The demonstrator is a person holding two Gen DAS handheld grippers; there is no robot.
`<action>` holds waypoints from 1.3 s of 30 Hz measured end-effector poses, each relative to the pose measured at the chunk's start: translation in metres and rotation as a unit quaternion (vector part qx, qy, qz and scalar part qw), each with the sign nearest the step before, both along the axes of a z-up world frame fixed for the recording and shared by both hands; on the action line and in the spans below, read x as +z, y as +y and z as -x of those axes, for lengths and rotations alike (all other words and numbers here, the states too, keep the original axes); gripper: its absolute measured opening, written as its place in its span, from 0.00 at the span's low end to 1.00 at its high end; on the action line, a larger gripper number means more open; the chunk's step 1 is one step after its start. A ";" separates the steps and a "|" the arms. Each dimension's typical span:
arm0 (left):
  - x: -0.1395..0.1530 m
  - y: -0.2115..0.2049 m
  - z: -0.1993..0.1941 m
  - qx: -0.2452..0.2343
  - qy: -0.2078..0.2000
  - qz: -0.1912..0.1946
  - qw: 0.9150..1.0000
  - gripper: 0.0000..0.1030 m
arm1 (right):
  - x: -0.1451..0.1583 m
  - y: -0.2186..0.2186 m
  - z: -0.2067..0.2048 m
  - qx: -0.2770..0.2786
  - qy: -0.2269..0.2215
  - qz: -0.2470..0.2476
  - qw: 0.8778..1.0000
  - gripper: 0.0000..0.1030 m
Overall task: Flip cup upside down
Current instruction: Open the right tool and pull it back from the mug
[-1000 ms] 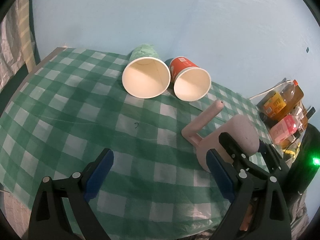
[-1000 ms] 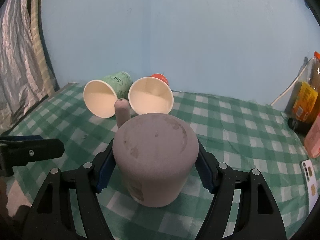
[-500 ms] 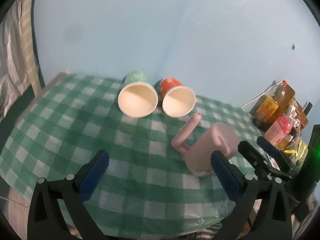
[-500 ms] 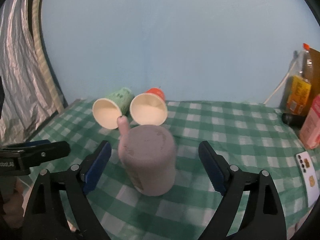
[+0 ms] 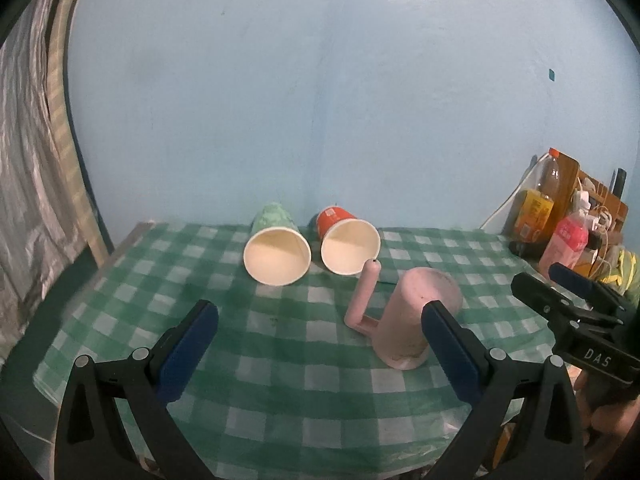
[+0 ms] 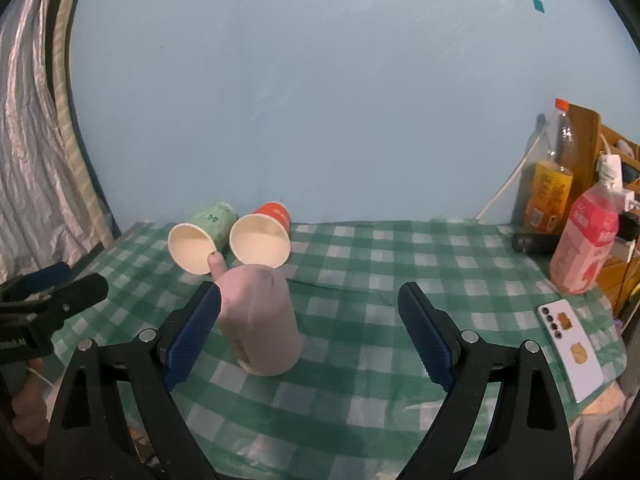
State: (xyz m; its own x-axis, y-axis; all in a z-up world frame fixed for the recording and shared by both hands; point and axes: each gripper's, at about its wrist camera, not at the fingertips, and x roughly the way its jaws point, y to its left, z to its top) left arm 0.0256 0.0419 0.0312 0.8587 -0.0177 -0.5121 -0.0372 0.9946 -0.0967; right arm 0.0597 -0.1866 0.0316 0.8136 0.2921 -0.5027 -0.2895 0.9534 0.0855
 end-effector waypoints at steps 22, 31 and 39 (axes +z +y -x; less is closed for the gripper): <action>0.006 -0.008 0.005 0.002 -0.007 -0.006 1.000 1.00 | 0.001 -0.001 0.005 0.004 0.012 -0.005 1.000 0.87; 0.005 -0.008 0.004 -0.001 -0.004 -0.007 1.000 1.00 | 0.002 0.001 0.005 0.005 0.012 -0.004 1.000 0.87; 0.005 -0.009 0.004 -0.001 -0.003 -0.006 1.000 1.00 | 0.002 0.001 0.006 0.006 0.013 -0.002 1.000 0.87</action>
